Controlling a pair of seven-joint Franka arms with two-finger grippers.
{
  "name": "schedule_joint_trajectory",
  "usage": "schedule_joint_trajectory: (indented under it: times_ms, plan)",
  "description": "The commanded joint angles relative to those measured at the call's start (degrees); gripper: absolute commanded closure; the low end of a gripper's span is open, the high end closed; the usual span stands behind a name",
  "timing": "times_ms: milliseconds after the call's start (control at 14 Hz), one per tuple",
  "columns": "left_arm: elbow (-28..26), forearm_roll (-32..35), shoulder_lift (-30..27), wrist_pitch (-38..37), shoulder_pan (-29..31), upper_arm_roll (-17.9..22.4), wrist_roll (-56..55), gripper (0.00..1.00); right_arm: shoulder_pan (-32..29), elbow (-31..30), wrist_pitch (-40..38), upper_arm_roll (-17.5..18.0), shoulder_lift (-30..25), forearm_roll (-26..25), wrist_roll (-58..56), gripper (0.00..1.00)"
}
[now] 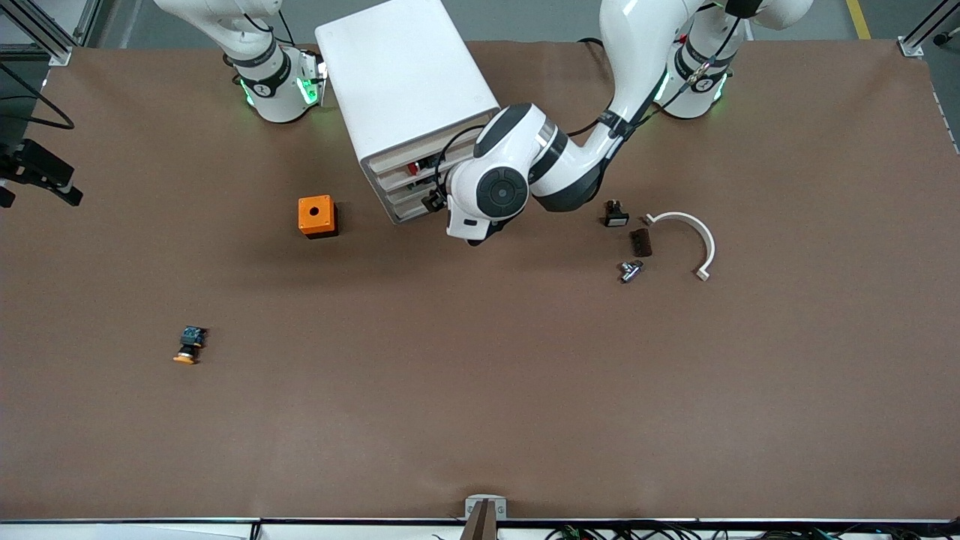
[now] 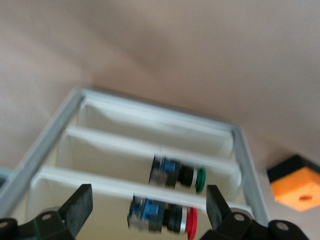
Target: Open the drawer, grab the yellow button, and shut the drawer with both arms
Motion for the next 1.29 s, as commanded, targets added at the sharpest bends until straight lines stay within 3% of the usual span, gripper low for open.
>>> schedule_joint_trajectory:
  times_ms: [0, 357, 786, 1000, 1214]
  plan:
    - [0.3, 8.6, -3.8, 0.0, 1.9, 0.1, 1.4, 0.0, -0.5, 1.1, -0.4, 0.4, 1.0, -0.9, 1.1, 0.0]
    - [0.1, 14.4, -13.8, -1.8, 9.6, 0.1, 13.8, 0.01, -0.6, 1.1, 2.4, 0.4, 1.9, -0.8, 1.4, 0.0]
    - [-0.7, 17.2, -23.4, -18.6, 21.8, 0.1, 39.0, 0.01, -0.4, 2.9, 2.5, 0.4, 3.6, -1.0, 4.4, 0.0]
    - [-5.3, 21.5, -28.4, -19.3, 26.9, -0.1, 44.2, 0.01, -0.2, 2.9, 2.4, 0.4, 3.6, -1.0, 4.3, 0.0]
    - [-10.9, 21.6, -33.4, -19.3, 33.4, -0.2, 53.2, 0.01, 0.0, 2.8, 2.0, 0.6, 3.6, -1.0, 4.3, 0.0]
